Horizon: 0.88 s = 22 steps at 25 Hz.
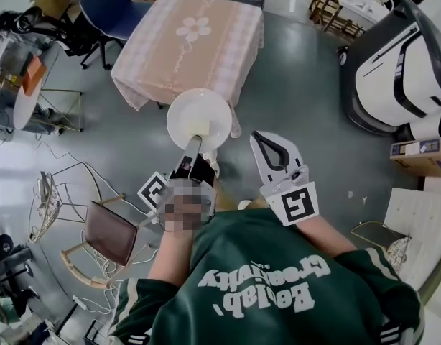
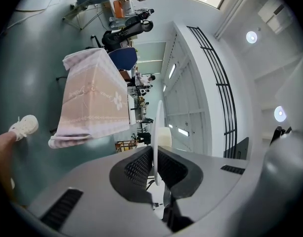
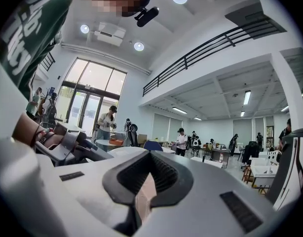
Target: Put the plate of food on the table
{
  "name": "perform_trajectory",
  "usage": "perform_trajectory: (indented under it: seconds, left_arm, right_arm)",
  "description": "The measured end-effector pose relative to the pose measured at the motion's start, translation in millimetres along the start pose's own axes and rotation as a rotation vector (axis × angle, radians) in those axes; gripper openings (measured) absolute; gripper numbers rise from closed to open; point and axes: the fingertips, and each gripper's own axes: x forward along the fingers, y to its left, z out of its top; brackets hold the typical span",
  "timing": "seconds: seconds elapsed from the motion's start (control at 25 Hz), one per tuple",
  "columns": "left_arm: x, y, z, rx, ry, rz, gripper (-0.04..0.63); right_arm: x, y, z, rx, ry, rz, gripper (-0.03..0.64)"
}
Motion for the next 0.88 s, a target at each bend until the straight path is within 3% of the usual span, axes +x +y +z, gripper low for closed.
perform_trajectory:
  seconds: [0.44,0.88]
  left_arm:
    - [61.6,11.3,66.8,-0.022,0.042,0.021,0.028]
    - [97.8,15.0,120.5,-0.024,0.043,0.033,0.028]
  right_arm:
    - [89.2,-20.7,-3.6,0.007,0.029,-0.01,0.015]
    - [140.4,-38.7,7.2,0.021,0.053,-0.036,0.015]
